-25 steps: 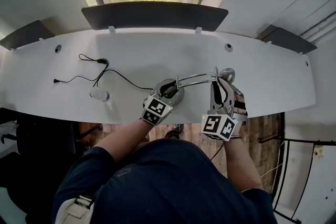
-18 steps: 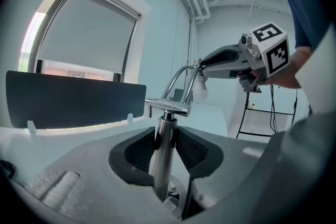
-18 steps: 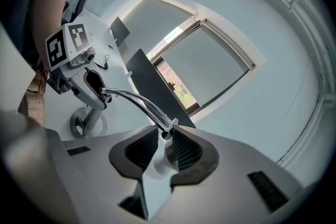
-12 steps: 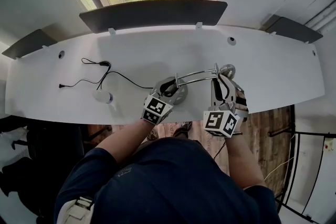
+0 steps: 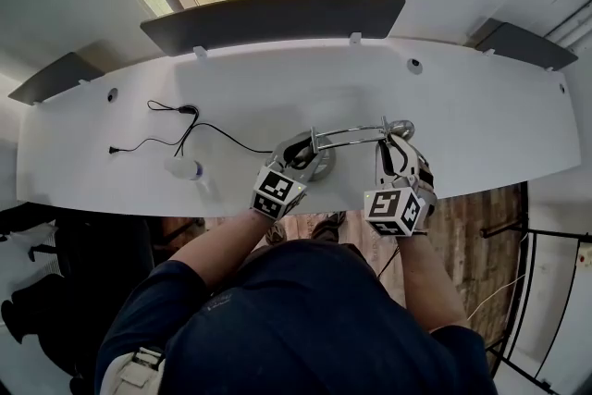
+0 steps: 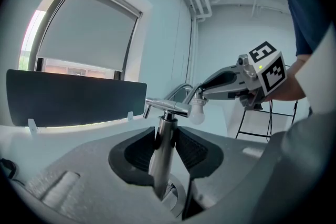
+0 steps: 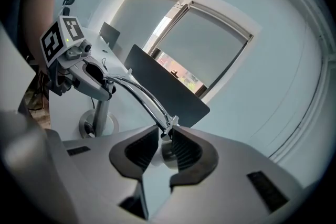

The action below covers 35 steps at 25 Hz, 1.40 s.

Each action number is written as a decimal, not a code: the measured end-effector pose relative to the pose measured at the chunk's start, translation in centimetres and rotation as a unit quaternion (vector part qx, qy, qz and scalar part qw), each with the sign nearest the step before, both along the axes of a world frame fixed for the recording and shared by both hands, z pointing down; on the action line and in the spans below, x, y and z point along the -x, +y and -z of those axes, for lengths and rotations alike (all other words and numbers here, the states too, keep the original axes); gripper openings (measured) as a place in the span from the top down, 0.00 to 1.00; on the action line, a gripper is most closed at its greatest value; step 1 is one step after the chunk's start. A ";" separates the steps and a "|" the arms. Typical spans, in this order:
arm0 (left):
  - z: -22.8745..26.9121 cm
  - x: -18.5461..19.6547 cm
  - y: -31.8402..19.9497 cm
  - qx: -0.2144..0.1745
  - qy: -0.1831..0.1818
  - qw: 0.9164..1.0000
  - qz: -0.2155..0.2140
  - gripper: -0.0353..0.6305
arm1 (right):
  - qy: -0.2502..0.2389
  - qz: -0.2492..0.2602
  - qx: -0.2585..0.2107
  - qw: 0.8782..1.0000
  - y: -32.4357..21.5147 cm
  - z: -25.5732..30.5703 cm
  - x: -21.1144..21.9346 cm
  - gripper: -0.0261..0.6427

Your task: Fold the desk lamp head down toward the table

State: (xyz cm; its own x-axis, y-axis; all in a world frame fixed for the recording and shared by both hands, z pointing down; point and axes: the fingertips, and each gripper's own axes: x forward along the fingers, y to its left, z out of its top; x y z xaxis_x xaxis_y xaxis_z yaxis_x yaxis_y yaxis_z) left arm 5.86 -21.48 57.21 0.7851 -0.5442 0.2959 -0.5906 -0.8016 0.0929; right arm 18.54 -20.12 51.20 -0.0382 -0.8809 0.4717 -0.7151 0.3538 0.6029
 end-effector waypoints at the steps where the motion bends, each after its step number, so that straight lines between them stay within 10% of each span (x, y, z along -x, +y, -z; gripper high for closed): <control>1: 0.0 0.0 0.0 0.000 -0.001 1.000 0.000 0.76 | -0.009 -0.005 0.007 1.000 0.0 -0.4 0.0 0.83; 35: -0.2 -0.2 -0.2 0.010 -0.011 1.000 0.019 0.76 | -0.087 0.025 0.120 0.989 -0.5 -11.3 2.1 0.84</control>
State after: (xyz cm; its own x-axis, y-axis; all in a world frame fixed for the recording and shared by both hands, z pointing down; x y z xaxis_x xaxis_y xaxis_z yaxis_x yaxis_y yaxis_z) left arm 6.04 -21.70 57.45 0.7575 -0.5664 0.3247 -0.6221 -0.7771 0.0957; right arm 16.42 -20.65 62.46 -0.1779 -0.7392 0.6495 -0.7785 0.5095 0.3666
